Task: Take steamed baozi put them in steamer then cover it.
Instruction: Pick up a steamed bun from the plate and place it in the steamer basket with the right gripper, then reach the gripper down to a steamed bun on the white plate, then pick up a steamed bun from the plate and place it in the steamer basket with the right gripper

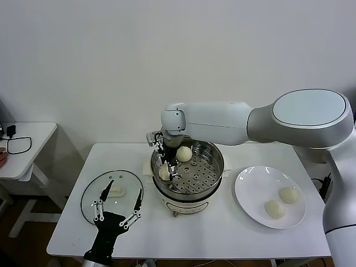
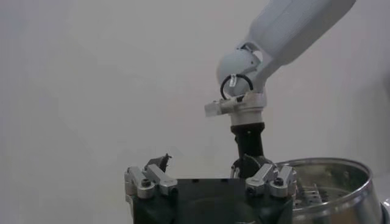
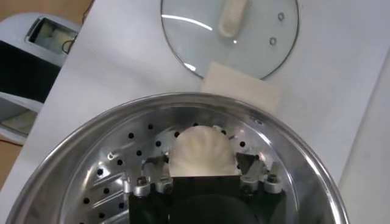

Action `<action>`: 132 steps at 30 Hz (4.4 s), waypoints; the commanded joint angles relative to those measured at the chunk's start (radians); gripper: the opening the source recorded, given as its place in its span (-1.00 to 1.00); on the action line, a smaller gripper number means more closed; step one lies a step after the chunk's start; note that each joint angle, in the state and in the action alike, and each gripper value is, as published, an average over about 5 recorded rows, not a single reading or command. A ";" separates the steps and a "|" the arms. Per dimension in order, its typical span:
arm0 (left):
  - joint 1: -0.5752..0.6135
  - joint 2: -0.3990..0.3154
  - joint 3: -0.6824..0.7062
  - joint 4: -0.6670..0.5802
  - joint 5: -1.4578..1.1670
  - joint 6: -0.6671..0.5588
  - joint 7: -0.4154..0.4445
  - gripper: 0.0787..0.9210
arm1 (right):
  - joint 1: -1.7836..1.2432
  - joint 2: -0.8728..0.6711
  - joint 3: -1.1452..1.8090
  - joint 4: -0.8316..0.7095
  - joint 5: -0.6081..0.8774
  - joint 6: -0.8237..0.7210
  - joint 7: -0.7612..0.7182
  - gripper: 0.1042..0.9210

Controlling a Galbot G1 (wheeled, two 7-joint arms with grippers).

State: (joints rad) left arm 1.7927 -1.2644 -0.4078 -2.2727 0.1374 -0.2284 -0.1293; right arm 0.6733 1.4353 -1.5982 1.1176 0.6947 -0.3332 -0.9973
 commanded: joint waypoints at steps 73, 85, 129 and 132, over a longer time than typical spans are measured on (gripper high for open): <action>0.006 -0.018 0.021 0.023 0.024 -0.010 0.002 0.77 | -0.454 -0.901 0.385 0.131 -0.660 0.336 -0.114 0.40; 0.002 -0.006 0.030 -0.003 0.015 0.001 0.001 0.77 | 0.079 -0.794 0.175 0.220 -0.474 0.491 -0.213 0.29; 0.006 -0.011 0.013 -0.005 0.006 -0.005 0.001 0.77 | -0.143 -0.260 0.293 0.330 -0.927 1.001 -0.192 0.30; 0.005 -0.011 0.013 -0.004 0.005 -0.007 0.000 0.77 | -0.154 -0.252 0.294 0.326 -0.934 1.001 -0.190 0.30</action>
State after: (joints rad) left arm 1.7980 -1.2747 -0.3943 -2.2786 0.1433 -0.2328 -0.1286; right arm 0.5826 1.1468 -1.3236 1.4506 -0.1599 0.6297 -1.1909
